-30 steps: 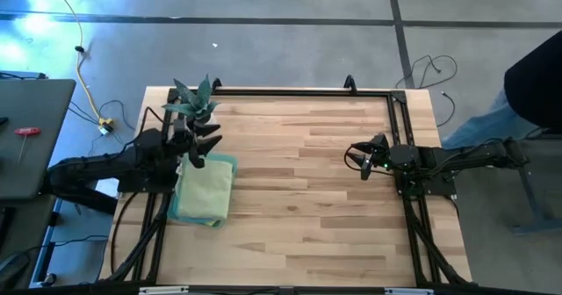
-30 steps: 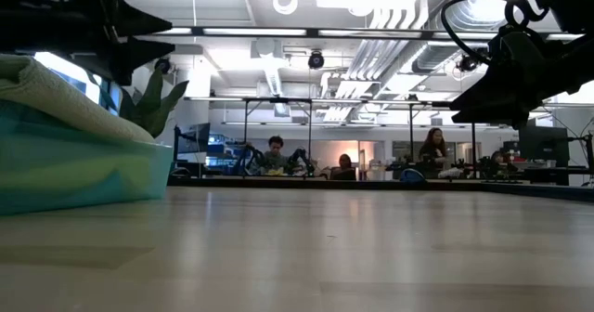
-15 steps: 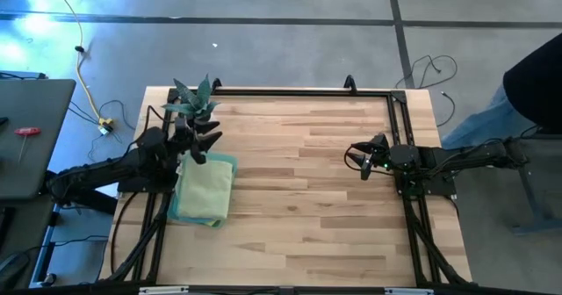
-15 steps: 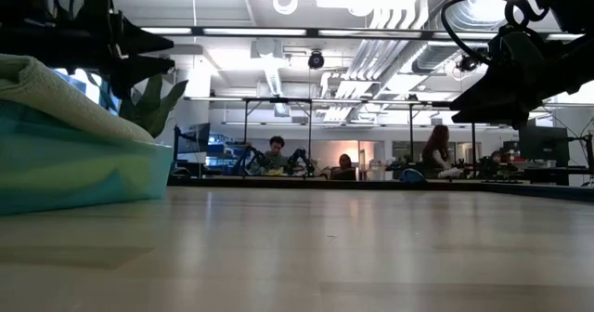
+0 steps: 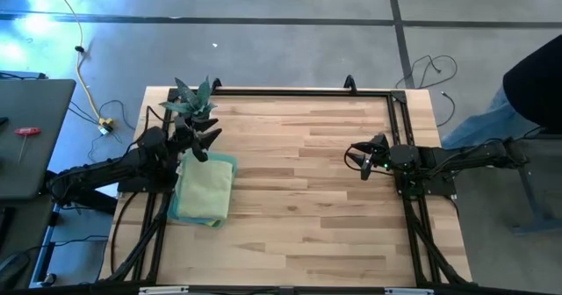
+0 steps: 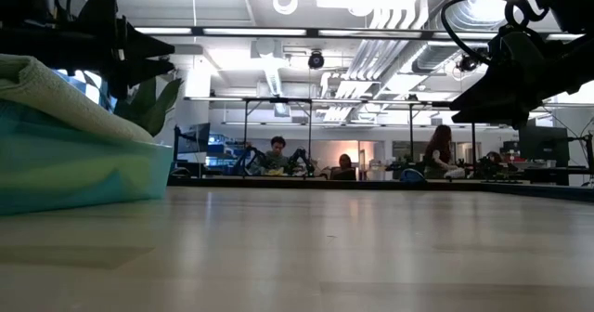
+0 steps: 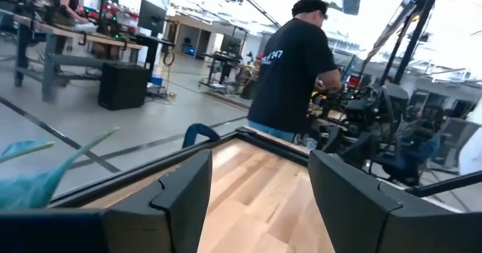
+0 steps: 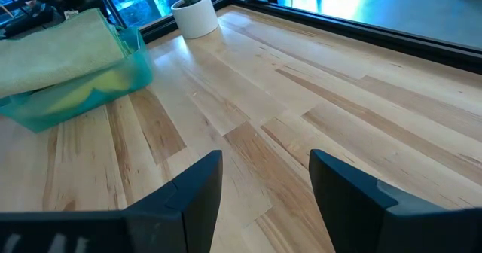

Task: Fold microfiber towels
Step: Return to Home Position

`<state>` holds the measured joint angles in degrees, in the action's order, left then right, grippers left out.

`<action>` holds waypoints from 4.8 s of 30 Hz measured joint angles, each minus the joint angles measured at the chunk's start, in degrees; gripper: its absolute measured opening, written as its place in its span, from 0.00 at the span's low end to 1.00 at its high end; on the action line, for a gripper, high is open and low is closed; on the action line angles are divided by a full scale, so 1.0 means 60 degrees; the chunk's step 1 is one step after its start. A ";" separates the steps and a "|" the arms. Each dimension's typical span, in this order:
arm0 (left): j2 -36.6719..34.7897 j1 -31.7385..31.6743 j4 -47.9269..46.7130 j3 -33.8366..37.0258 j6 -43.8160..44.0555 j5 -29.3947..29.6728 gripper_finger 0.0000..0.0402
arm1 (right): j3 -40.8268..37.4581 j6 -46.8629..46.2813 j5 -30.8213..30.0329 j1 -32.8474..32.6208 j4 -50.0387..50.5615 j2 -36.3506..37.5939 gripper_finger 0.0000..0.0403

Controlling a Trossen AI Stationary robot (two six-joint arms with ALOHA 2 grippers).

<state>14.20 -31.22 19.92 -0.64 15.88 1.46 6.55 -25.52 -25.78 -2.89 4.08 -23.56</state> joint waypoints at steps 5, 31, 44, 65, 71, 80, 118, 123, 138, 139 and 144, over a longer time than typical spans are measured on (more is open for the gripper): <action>0.0000 0.0000 0.0004 0.0000 -0.0041 0.0083 0.53 | 0.0000 0.0004 0.0000 0.0000 0.0000 0.0000 0.48; 0.0000 0.0000 0.0004 -0.0004 -0.0003 0.0082 0.53 | -0.0011 0.0932 0.0147 -0.0038 0.0220 0.3245 0.48; 0.0001 0.0004 -0.0069 -0.0007 -0.0007 0.0091 0.53 | -0.0007 0.4917 0.0076 0.0298 -0.1358 0.3910 0.48; 0.0007 0.0004 -0.0069 -0.0007 -0.0007 0.0115 0.53 | -0.0998 0.4731 0.1162 0.3718 -0.3231 0.3881 0.48; 0.0007 0.0001 -0.0069 -0.0007 -0.0003 0.0115 0.53 | -0.0998 0.4728 0.1190 0.4426 -0.3198 0.3881 0.48; 0.0007 0.0002 -0.0069 -0.0007 -0.0006 0.0115 0.53 | -0.1002 0.4725 0.1192 0.4544 -0.3195 0.3881 0.48; 0.0007 0.0004 -0.0072 -0.0007 -0.0003 0.0111 0.53 | -0.1009 0.4725 0.1188 0.4541 -0.3191 0.3877 0.48; 0.0007 0.0001 -0.0070 -0.0007 -0.0003 0.0111 0.53 | -0.1009 0.4722 0.1188 0.4541 -0.3191 0.3877 0.48; 0.0007 0.0003 -0.0072 -0.0007 -0.0003 0.0111 0.53 | -0.1013 0.4725 0.1184 0.4541 -0.3191 0.3877 0.48; 0.0007 0.0004 -0.0073 -0.0007 -0.0003 0.0111 0.53 | -0.1013 0.4723 0.1184 0.4541 -0.3191 0.3874 0.48; 0.0007 0.0001 -0.0070 -0.0007 -0.0004 0.0111 0.53 | -0.1013 0.4725 0.1184 0.4539 -0.3191 0.3874 0.48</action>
<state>14.24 -31.22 19.50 -0.69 15.85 2.13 0.47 2.83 -18.68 24.35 -15.07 -0.32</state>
